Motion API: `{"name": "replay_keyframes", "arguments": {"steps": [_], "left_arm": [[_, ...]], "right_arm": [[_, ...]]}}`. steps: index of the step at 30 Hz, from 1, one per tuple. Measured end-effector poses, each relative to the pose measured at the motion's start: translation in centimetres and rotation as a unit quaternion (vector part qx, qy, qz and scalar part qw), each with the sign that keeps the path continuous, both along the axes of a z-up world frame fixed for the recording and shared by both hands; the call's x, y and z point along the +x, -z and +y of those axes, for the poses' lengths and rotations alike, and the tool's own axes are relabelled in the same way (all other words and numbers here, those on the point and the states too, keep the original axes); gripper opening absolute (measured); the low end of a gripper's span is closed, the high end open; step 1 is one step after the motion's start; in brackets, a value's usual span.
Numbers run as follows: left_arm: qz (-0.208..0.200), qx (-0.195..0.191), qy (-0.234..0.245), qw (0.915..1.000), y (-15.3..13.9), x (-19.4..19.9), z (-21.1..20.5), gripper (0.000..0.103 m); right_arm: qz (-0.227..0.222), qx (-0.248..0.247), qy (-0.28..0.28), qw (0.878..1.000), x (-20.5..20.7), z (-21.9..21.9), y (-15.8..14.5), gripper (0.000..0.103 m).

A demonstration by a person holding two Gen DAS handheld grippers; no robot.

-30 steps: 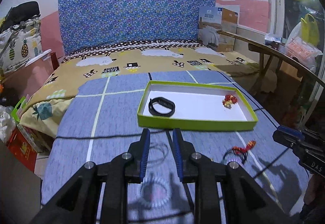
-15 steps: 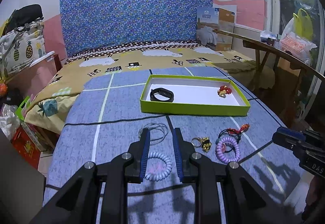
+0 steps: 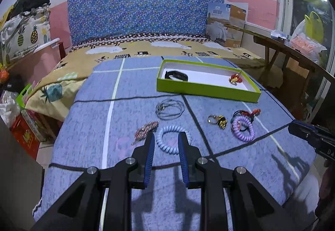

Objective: Organize jewelry
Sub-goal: 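Withdraw both tools from the box back toward the remaining jewelry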

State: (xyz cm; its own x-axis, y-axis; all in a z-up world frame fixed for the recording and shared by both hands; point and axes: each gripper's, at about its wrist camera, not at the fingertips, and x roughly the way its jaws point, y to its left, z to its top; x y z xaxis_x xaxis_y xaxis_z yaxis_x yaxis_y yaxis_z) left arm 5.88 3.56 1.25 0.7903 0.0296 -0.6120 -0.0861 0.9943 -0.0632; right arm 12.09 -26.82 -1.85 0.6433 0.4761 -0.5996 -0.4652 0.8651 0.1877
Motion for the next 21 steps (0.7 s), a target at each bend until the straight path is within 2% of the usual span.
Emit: {"name": "replay_keyframes", "arguments": {"steps": [11, 21], "left_arm": [[0.045, -0.01, 0.011, 0.9989, 2.2, 2.2, 0.1, 0.024], [0.08, -0.017, -0.001, 0.9966, 3.7, 4.7, 0.3, 0.024]], "right_arm": [[0.014, -0.005, -0.005, 1.0, 1.0, 0.6, 0.9, 0.023], [0.042, -0.011, 0.004, 0.999, 4.0, 1.1, 2.1, 0.024]]}}
